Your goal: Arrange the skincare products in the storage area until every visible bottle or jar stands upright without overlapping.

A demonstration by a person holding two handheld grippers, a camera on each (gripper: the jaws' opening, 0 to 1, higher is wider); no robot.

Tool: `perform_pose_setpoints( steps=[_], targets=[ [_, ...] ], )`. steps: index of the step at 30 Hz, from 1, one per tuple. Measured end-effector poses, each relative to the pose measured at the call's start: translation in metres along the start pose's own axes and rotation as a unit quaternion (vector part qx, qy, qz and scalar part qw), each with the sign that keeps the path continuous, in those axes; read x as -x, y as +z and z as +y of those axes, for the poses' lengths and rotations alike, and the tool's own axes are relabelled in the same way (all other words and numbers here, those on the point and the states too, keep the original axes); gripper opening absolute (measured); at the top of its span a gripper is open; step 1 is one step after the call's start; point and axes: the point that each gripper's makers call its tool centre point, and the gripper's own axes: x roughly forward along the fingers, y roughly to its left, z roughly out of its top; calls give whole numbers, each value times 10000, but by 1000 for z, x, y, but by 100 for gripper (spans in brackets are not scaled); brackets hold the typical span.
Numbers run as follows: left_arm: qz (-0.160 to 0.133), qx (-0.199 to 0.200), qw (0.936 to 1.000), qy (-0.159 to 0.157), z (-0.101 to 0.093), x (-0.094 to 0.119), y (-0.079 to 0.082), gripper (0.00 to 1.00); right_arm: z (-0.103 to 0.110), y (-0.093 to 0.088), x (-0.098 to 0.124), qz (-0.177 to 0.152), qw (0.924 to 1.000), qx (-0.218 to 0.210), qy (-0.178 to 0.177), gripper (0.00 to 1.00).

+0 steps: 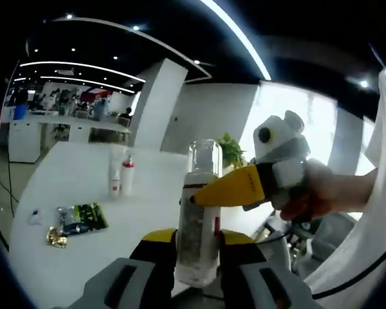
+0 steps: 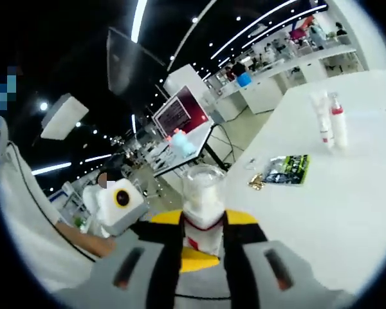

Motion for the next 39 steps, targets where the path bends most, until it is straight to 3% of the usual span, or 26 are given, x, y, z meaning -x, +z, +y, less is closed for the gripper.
perform_pose_setpoints(
  steps=[10,17,18,24,25,26,27,28,32,35,39],
  targets=[
    [34,-151,9997,171,14,5,-4,31,-11,14,8,-226,9993,207,-225,24],
    [428,-652,9960,435,37,5,-17,31,-25,24,20,-381,9976,311,-480,24],
    [592,-867,9921,690,53,4,-23,32,-31,24,25,-416,9968,357,-581,24],
    [908,-1013,9848,1082,80,-2,-39,34,-43,19,33,-418,9959,287,-754,24],
    [1201,-882,9805,1278,87,-3,-49,35,-45,18,35,-416,9956,271,-789,24],
    [1262,-995,9780,1329,89,-4,-51,35,-46,18,35,-409,9956,271,-796,24],
    [1455,-1276,9704,1447,94,-4,-53,35,-47,18,35,-395,9955,267,-815,24],
    [1564,-1391,9667,1471,96,-3,-54,34,-47,18,35,-388,9955,262,-824,24],
    [1382,-1981,9565,1638,106,2,-34,34,-54,24,34,-366,9953,303,-847,24],
    [1570,-2204,9465,1761,121,6,-42,34,-60,28,31,-336,9952,338,-858,24],
    [1708,-1857,9515,1761,128,1,-69,34,-67,34,25,-296,9954,368,-839,24]
  ],
)
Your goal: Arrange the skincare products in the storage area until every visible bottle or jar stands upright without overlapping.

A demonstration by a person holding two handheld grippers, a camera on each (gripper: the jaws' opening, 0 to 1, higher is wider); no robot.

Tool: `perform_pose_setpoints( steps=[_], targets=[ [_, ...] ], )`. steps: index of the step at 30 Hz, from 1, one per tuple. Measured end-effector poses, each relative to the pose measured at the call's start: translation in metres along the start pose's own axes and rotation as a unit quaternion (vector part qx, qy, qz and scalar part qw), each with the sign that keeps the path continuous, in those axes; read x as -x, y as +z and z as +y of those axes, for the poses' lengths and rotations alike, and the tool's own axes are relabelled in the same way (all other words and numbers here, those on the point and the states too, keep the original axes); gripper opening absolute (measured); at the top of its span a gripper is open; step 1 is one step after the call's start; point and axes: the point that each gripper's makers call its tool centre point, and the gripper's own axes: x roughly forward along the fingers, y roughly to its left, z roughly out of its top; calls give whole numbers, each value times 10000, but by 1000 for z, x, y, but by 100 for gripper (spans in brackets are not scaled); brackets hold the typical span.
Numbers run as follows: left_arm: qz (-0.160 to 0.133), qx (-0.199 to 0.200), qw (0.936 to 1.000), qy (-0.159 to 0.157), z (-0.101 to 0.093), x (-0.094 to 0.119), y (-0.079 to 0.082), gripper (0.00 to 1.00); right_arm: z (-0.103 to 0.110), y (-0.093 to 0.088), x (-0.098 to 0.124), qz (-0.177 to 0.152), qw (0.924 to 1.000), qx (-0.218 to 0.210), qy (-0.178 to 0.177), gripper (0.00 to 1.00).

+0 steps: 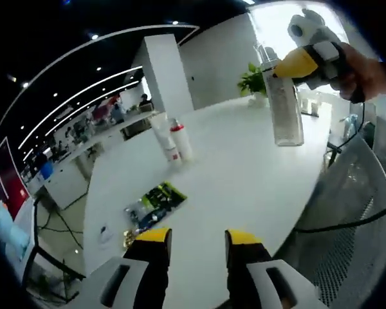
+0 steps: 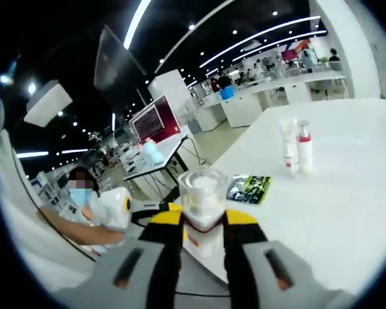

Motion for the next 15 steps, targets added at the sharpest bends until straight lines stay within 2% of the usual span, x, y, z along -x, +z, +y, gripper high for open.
perform_pose_setpoints(
  steps=[1,3,5,7,9,12,15],
  targets=[
    [256,49,9996,-112,-6,-3,-11,34,-1,0,-2,25,10000,-6,10,24],
    [557,-315,9979,-61,-10,-8,-24,33,-4,1,-7,90,10000,26,25,24],
    [315,-789,9964,-23,-12,-10,-14,31,-7,2,-12,154,9999,29,58,24],
    [159,-786,9968,61,-11,-6,-12,31,-10,2,-17,215,9997,14,68,24],
    [246,-882,9957,135,-9,-7,-16,29,-13,4,-24,263,9996,23,85,24],
    [547,-739,9956,175,-5,-13,-27,29,-17,4,-39,340,9993,38,123,24],
    [557,-806,9950,191,-4,-13,-27,29,-19,4,-52,421,9990,52,160,24]
  ],
)
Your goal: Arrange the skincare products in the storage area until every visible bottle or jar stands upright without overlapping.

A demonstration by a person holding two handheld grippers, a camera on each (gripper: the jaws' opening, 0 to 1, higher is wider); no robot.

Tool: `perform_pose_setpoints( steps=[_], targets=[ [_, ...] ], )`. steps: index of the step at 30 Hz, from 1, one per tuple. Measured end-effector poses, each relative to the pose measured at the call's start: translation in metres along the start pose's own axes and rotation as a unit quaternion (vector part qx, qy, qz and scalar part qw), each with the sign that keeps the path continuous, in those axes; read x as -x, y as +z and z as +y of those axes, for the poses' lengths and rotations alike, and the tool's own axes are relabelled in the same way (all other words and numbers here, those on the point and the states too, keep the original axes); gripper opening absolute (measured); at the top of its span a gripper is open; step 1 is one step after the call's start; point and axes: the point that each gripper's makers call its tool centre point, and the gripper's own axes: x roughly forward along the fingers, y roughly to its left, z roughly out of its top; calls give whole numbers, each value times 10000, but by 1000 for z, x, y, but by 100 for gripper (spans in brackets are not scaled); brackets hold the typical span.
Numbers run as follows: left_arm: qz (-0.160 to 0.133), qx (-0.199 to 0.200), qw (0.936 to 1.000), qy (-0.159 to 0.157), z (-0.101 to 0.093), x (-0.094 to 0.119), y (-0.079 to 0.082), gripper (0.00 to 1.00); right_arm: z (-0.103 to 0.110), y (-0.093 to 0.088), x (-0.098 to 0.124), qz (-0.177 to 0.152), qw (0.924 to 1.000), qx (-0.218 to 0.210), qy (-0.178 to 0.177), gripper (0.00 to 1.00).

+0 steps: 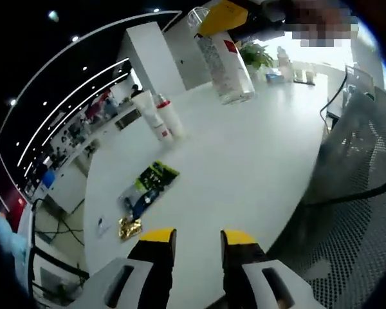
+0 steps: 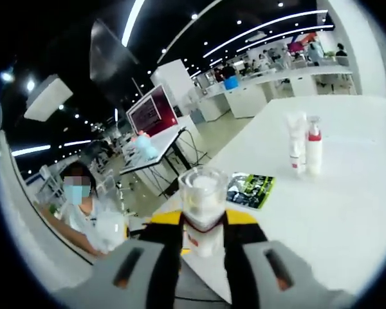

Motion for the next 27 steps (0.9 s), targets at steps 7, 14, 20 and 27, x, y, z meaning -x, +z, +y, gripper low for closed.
perform_pose_setpoints(
  steps=[7,14,20,27],
  targets=[
    [247,39,9997,31,2,-3,-10,28,1,0,-23,201,9997,56,147,24],
    [309,50,9995,38,3,-3,-13,27,-17,4,-34,215,9994,263,-38,24],
    [3,585,9981,-182,-4,-4,-1,31,-44,13,-46,223,9981,488,-316,24],
    [272,617,9976,-150,-1,-8,-11,33,-62,25,-57,199,9971,593,-435,24]
  ],
)
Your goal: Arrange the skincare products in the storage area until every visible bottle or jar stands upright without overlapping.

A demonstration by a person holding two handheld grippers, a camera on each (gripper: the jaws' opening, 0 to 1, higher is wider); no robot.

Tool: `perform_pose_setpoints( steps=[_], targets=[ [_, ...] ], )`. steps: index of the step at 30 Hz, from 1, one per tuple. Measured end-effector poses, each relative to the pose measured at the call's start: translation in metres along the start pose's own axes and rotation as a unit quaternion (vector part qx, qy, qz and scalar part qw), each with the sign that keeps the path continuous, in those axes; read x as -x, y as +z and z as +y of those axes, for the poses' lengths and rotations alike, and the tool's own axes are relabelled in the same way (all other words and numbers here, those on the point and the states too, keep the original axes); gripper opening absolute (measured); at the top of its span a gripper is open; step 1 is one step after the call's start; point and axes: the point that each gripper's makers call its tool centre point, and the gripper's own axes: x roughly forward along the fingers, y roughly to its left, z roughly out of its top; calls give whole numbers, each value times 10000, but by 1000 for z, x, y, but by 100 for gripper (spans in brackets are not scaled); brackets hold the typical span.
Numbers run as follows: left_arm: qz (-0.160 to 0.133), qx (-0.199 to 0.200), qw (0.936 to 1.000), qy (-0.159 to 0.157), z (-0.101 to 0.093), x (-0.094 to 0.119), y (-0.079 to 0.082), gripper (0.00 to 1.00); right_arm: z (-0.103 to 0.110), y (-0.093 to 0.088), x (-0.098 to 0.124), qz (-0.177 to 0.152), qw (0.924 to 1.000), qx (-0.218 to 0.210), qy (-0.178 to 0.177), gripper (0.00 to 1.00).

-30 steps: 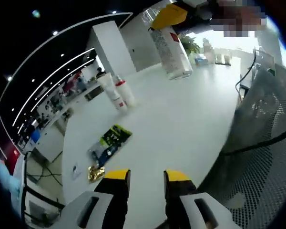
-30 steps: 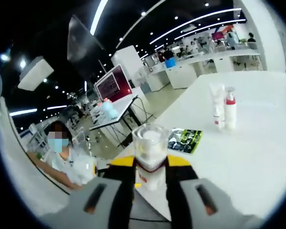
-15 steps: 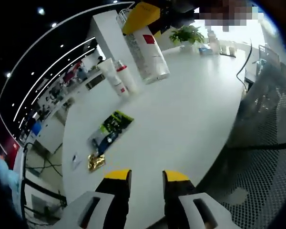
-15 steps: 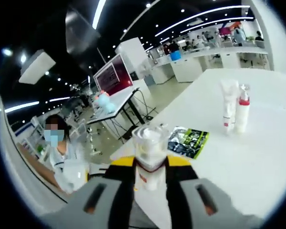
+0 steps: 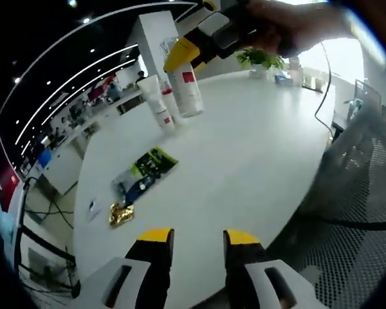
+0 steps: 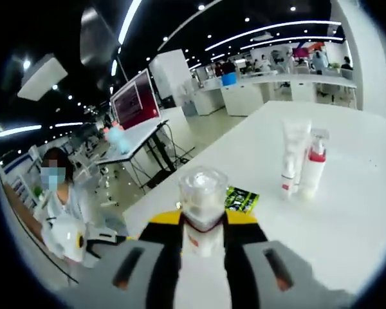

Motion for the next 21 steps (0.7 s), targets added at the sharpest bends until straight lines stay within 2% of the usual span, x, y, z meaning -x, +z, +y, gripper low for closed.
perform_pose_setpoints(
  steps=[3,7,9,21],
  targets=[
    [215,-66,9997,29,1,-3,-9,33,-9,0,-5,28,10000,45,-75,24],
    [284,25,9996,68,4,-3,-11,32,-18,-3,-11,109,9997,133,-170,24],
    [419,-44,9991,40,2,-4,-16,31,-24,-5,-14,161,9994,216,-213,24],
    [528,-119,9985,-5,0,-3,-20,30,-43,-14,-26,316,9979,437,-369,24]
  ],
)
